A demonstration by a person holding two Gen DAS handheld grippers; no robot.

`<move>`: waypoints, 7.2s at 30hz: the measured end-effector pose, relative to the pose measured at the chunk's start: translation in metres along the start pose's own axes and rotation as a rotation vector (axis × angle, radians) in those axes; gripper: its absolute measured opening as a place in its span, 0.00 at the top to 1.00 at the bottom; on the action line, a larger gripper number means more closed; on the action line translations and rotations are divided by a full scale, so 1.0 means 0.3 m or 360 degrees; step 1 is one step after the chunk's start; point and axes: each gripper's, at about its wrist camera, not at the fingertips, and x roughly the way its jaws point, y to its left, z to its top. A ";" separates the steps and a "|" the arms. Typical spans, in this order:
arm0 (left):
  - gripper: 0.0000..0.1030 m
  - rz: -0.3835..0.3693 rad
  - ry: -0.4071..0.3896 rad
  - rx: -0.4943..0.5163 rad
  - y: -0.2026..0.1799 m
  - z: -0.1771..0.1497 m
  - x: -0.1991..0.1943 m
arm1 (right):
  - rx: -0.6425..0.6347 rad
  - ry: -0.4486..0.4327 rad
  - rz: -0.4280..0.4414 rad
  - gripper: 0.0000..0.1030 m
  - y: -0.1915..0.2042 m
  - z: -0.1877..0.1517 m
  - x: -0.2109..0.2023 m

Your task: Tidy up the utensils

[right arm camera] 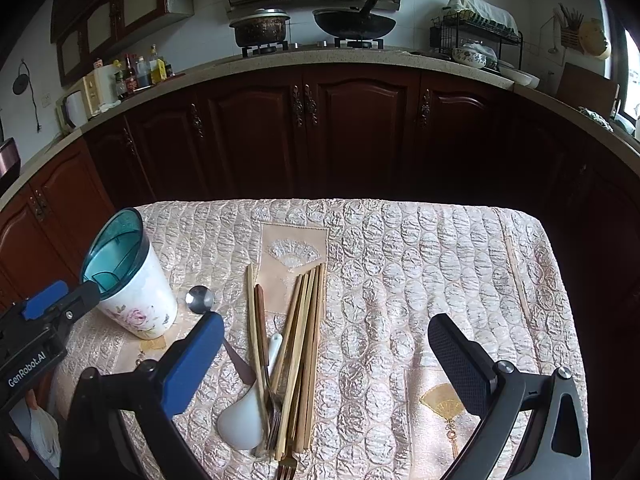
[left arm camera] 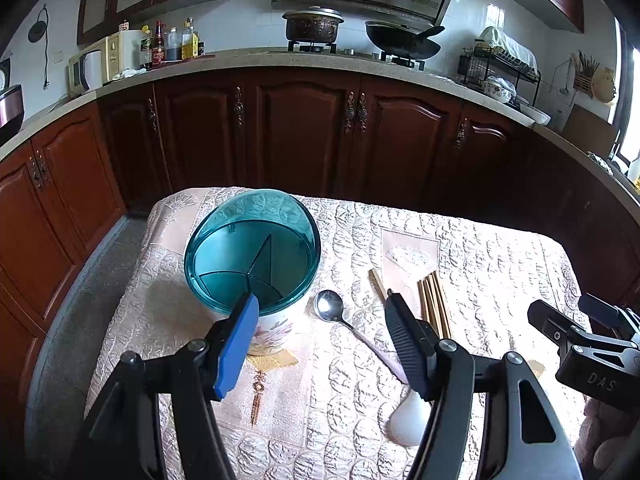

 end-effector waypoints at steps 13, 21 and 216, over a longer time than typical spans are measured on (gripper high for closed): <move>0.35 -0.0013 0.0071 -0.0111 0.052 -0.007 0.039 | 0.0069 0.0068 0.0018 0.00 -0.042 -0.014 0.030; 0.35 -0.0022 0.0090 -0.0077 0.031 -0.022 0.060 | 0.0026 0.0065 0.0007 0.00 -0.046 -0.026 0.052; 0.40 -0.0118 0.0032 -0.0102 0.205 0.346 0.263 | -0.0272 0.0158 0.0828 0.72 0.369 0.314 0.254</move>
